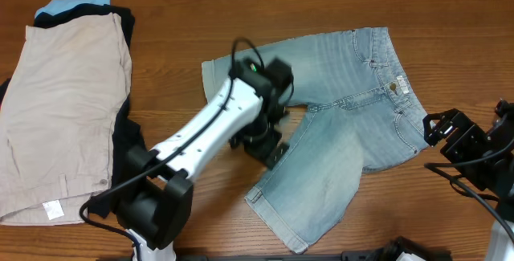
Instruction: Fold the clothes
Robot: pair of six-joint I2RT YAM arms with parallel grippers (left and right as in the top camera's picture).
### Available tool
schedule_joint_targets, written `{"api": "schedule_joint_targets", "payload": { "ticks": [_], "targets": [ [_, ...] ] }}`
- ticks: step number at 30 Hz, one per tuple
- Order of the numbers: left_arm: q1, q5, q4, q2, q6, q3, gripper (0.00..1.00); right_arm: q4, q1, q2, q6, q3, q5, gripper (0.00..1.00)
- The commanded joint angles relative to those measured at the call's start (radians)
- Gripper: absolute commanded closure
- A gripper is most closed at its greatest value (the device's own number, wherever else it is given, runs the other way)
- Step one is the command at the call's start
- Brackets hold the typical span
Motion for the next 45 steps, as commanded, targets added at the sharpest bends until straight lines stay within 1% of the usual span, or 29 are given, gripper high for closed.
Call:
{"api": "schedule_joint_targets", "payload": {
  "ticks": [1,3,7,11,13,14,15,16,17,19,21,22,23,24,25,26,31,37,41,43,45],
  "targets": [
    [-0.025,0.033,0.093,-0.006,-0.024,-0.178,0.00,-0.003,0.006,0.013,-0.016,0.010,0.016,0.00],
    [-0.046,0.035,0.163,-0.006,-0.024,-0.253,0.00,-0.002,0.006,0.024,-0.020,0.010,0.016,0.00],
    [-0.081,0.035,0.228,-0.006,-0.024,-0.326,0.00,-0.006,0.006,0.042,-0.020,0.010,0.016,0.00],
    [-0.110,0.047,0.327,-0.006,-0.024,-0.399,0.04,-0.006,0.006,0.058,-0.027,0.010,0.016,0.00],
    [-0.119,0.047,0.359,-0.006,-0.025,-0.426,0.09,-0.006,0.006,0.061,-0.027,0.010,0.016,0.00],
    [-0.121,0.047,0.373,-0.006,-0.026,-0.441,0.14,-0.006,0.006,0.063,-0.027,0.010,0.015,0.00],
    [-0.121,0.047,0.376,-0.006,-0.029,-0.444,0.15,-0.006,0.006,0.063,-0.027,0.010,0.016,0.00],
    [-0.121,0.047,0.376,-0.006,-0.029,-0.444,0.21,-0.006,0.006,0.063,-0.027,0.010,0.016,0.00],
    [-0.120,0.047,0.375,-0.006,-0.030,-0.444,0.24,-0.006,0.006,0.063,-0.027,0.010,0.016,0.00],
    [-0.114,0.046,0.376,-0.006,-0.039,-0.444,0.26,-0.006,0.006,0.063,-0.027,0.010,0.016,0.00],
    [-0.104,0.046,0.378,-0.006,-0.044,-0.444,0.32,-0.005,0.006,0.063,-0.027,0.009,0.016,0.00],
    [-0.097,0.045,0.377,-0.006,-0.044,-0.443,0.38,-0.003,0.006,0.063,-0.027,0.009,0.016,0.00],
    [-0.087,0.037,0.374,-0.006,-0.044,-0.442,0.47,-0.001,0.006,0.063,-0.027,0.009,0.016,0.00],
    [-0.076,0.029,0.372,-0.006,-0.048,-0.441,0.62,0.001,0.006,0.063,-0.027,0.009,0.015,0.00],
    [-0.061,0.022,0.370,-0.006,-0.048,-0.441,0.80,0.002,0.006,0.063,-0.027,0.009,0.015,0.00],
    [-0.042,0.019,0.366,-0.006,-0.048,-0.439,0.96,0.003,0.006,0.063,-0.027,0.009,0.015,0.00],
    [0.071,-0.003,0.352,-0.006,-0.047,-0.426,0.96,0.008,0.006,0.063,-0.027,0.009,0.015,0.00],
    [0.223,-0.184,0.363,-0.006,-0.046,-0.369,0.96,0.024,0.032,0.082,-0.027,0.009,0.003,0.00],
    [0.300,-0.313,0.472,-0.006,-0.021,-0.320,0.96,0.040,0.077,0.120,-0.027,0.009,0.001,0.00],
    [0.323,-0.340,0.562,-0.006,0.003,-0.313,0.96,0.053,0.105,0.147,-0.026,0.008,0.001,0.00],
    [0.340,-0.341,0.652,-0.006,0.073,-0.311,0.96,0.070,0.131,0.186,-0.026,0.008,0.002,0.00]
  ]
}}
